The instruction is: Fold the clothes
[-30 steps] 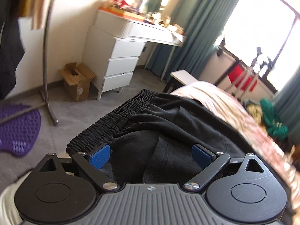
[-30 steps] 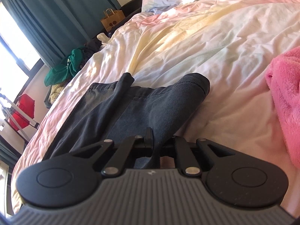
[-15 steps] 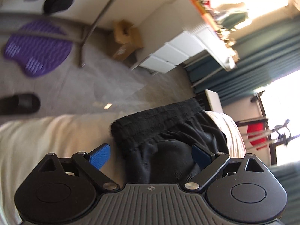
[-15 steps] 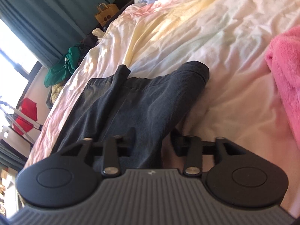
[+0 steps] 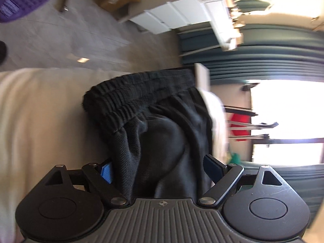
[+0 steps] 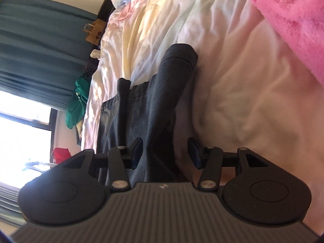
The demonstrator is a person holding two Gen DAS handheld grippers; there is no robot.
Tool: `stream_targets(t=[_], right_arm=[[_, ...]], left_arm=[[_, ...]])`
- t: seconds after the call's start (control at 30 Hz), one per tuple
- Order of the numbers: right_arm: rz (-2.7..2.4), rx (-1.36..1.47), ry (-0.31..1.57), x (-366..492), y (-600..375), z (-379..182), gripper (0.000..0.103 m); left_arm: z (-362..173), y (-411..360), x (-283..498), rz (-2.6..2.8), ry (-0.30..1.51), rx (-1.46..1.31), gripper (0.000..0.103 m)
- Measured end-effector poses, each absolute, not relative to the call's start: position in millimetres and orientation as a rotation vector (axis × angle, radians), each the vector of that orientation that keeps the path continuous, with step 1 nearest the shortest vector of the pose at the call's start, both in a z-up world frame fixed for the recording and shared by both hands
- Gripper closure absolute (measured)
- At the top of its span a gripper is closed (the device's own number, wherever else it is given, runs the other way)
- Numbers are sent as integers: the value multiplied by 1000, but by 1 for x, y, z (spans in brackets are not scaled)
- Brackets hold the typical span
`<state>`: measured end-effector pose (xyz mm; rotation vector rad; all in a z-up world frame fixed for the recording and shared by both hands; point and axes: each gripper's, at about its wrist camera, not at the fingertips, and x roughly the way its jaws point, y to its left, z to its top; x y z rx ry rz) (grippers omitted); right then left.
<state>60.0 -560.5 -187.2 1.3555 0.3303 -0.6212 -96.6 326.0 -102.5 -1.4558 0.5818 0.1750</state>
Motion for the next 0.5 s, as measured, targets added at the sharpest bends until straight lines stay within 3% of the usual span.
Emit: stream_targets(t=[0.33, 0.5], right_arm=[[-628, 1365, 359, 73, -570, -190, 51], [-674, 1321, 339, 81, -575, -192, 52]], left_arm=[[-89, 303, -78, 169, 717, -1241, 16], [-98, 303, -73, 168, 748, -1295, 17]])
